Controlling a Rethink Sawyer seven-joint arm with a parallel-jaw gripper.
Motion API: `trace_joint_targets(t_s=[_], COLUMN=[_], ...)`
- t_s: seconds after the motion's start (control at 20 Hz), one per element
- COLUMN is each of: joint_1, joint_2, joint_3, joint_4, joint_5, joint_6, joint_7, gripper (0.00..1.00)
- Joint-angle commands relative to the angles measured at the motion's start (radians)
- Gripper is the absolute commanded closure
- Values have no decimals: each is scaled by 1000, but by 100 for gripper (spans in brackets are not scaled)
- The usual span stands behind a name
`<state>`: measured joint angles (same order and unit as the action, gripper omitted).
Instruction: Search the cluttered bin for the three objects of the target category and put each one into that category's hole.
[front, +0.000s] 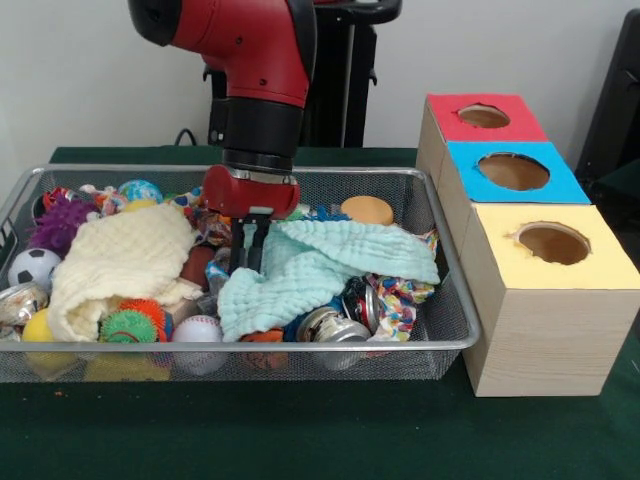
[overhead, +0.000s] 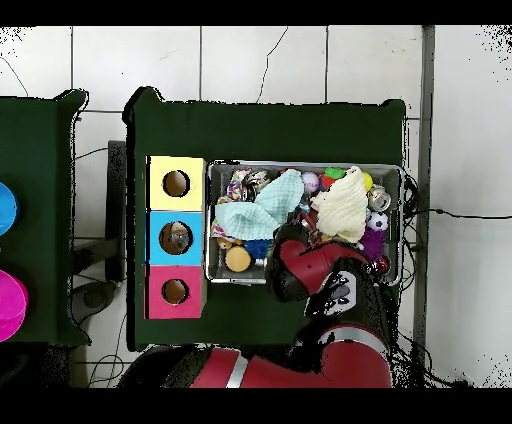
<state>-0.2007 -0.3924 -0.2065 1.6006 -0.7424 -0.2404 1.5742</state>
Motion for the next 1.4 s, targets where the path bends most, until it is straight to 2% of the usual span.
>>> trace_joint_targets(t_s=[0.05,0.15,0.45,0.6,0.7,0.75,0.95,1.1,1.4], joint_1=[-45,-1,-7,-40,-35,-41,-84,-57,-100], joint_2=[130,142,98,66,70,65,39,43,4], joint_3=[-24,-72,-42,4,-2,7,62,29,86], joint_4=[-174,-193,-171,-148,-152,-149,-127,-134,-107], joint_5=[-15,-10,-31,-51,-50,-55,-56,-68,-83], joint_6=[31,33,100,129,125,135,163,159,210], joint_7=[45,25,26,22,24,20,24,6,-8], gripper=[100,100,100,100,100,0,0,0,0])
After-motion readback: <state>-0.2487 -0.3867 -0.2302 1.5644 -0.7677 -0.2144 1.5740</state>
